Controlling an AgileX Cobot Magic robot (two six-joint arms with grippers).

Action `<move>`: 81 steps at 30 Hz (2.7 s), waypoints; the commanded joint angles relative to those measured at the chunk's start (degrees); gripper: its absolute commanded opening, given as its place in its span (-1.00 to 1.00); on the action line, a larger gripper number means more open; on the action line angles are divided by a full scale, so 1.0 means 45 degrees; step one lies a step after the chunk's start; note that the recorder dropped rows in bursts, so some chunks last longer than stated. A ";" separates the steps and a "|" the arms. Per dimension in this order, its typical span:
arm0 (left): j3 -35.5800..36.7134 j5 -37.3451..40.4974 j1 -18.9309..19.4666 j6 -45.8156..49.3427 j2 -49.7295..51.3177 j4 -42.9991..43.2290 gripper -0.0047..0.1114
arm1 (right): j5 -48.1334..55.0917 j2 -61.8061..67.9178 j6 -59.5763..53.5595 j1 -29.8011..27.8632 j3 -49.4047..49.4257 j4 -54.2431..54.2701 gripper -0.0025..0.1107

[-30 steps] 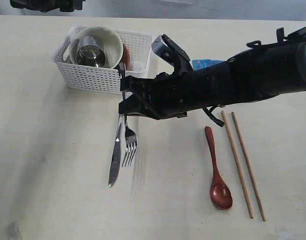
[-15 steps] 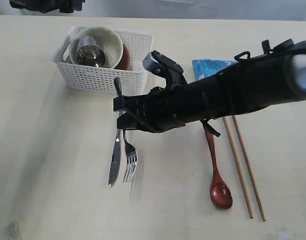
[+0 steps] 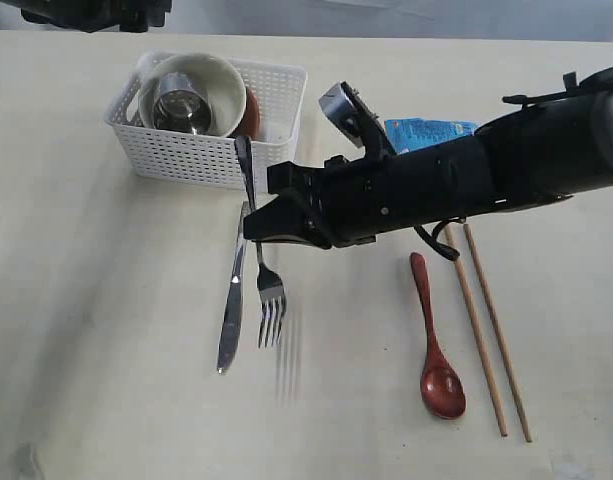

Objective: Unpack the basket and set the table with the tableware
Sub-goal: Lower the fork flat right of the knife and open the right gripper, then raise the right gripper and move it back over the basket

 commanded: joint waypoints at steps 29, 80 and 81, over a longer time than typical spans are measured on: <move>0.0076 -0.0109 0.0017 0.0039 -0.0129 0.0049 0.29 | -0.5192 0.1581 0.3116 0.2027 -0.0409 0.0074 -0.96; 0.0076 0.0279 0.0017 0.0325 -0.0129 0.0049 0.29 | -0.9251 -0.1983 0.4335 0.1329 -0.0409 -0.2529 -0.11; 0.0076 0.0279 0.0017 0.0325 -0.0129 0.0049 0.29 | -0.9450 -0.2291 0.4269 0.1058 -0.0409 -0.2903 -0.11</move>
